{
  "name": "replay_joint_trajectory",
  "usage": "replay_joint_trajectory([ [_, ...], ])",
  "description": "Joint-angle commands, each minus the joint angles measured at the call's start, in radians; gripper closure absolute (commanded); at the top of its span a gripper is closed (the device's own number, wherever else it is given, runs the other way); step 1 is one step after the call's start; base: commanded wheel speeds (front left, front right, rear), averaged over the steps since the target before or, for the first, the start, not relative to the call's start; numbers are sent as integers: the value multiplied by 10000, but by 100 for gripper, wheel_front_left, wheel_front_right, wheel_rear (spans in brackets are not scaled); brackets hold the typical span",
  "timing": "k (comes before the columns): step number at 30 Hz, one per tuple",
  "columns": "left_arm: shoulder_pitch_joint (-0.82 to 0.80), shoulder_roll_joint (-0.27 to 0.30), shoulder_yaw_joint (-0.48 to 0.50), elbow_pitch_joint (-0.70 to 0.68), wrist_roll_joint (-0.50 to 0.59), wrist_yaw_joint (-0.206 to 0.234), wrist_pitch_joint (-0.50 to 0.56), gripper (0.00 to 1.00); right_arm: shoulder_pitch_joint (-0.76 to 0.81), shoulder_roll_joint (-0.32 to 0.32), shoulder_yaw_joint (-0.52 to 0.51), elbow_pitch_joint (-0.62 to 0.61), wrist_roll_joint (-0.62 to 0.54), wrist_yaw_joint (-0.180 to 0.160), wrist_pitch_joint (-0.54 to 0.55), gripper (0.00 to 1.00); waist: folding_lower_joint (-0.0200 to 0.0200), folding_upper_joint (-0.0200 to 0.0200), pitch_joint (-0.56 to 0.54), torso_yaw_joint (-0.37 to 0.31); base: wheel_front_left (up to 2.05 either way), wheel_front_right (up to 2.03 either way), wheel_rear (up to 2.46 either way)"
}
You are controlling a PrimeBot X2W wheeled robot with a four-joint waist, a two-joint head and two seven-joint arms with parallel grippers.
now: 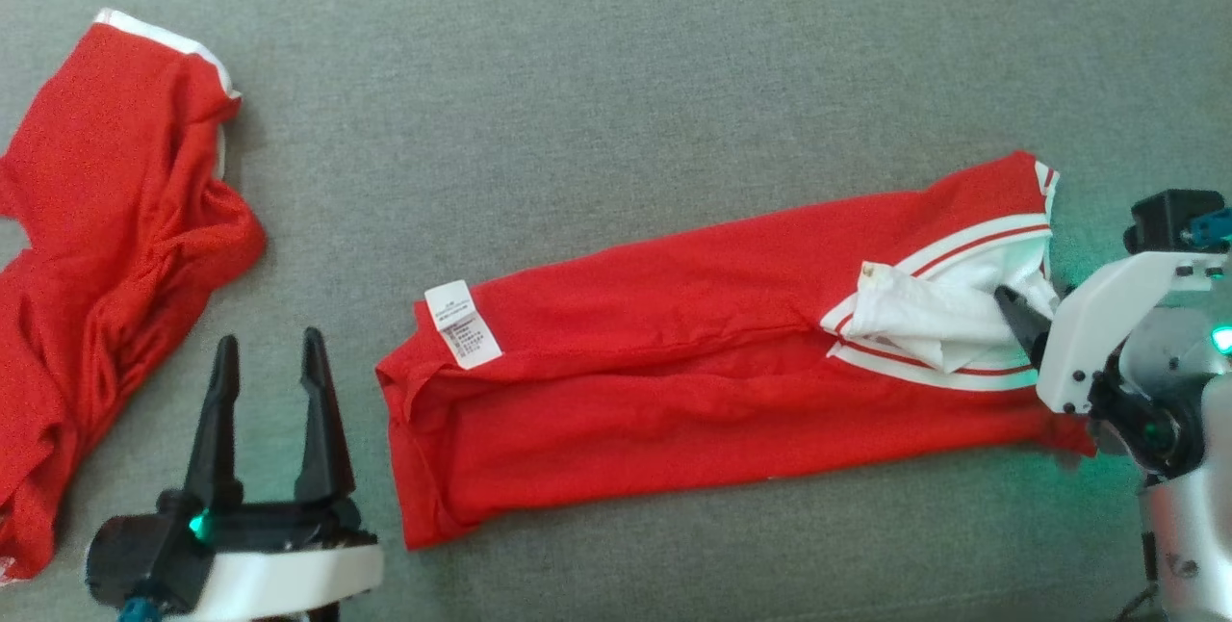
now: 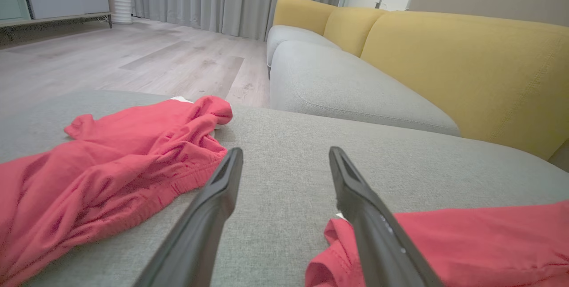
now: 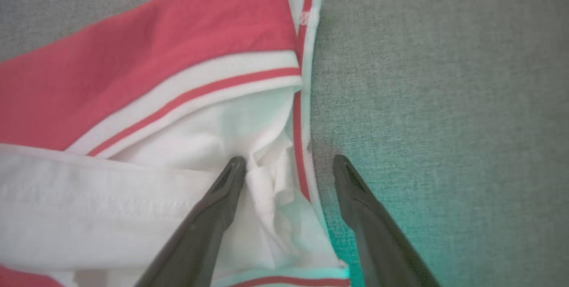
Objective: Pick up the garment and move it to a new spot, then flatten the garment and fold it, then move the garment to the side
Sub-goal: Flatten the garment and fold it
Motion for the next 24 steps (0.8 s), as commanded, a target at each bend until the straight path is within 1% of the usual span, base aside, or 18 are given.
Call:
replay_joint_trajectory([
  [1,59,-153,687,-211,310,-261,-90,0,32,-18,304,132,351,67,344,0,1,-1,-88,36,0,0,0],
  [2,101,-249,837,-135,437,-401,-90,0,14,35,274,251,510,67,463,58,1,-1,-128,48,0,0,0],
  [3,131,-338,971,-65,535,-530,-90,0,-8,91,227,338,629,67,530,100,1,-1,-171,61,0,0,0],
  [7,201,-546,1279,77,715,-828,-90,0,-98,202,26,414,1038,67,568,100,1,-1,-292,105,0,0,0],
  [9,260,-620,1431,159,896,-931,-90,0,-238,76,-261,344,1043,67,341,100,1,-1,-368,105,0,0,0],
  [11,386,-683,1609,376,1057,-988,-91,0,-516,-181,-947,268,984,67,114,100,1,-1,-519,91,0,0,0],
  [15,533,-712,1670,593,1044,-1059,-91,0,-934,-834,-2158,40,691,67,159,100,1,-1,-707,92,0,0,0],
  [19,609,-716,1613,747,946,-953,-91,0,-1260,-1609,-3166,-291,610,67,467,100,1,-1,-875,112,0,0,0],
  [22,664,-717,1552,846,869,-911,-91,0,-1463,-1940,-3281,-886,846,67,1029,100,1,-1,-1002,94,0,0,0],
  [24,700,-718,1507,906,809,-885,-91,0,-1422,-2018,-2975,-1528,1159,67,1551,100,1,-1,-1114,76,0,0,0],
])
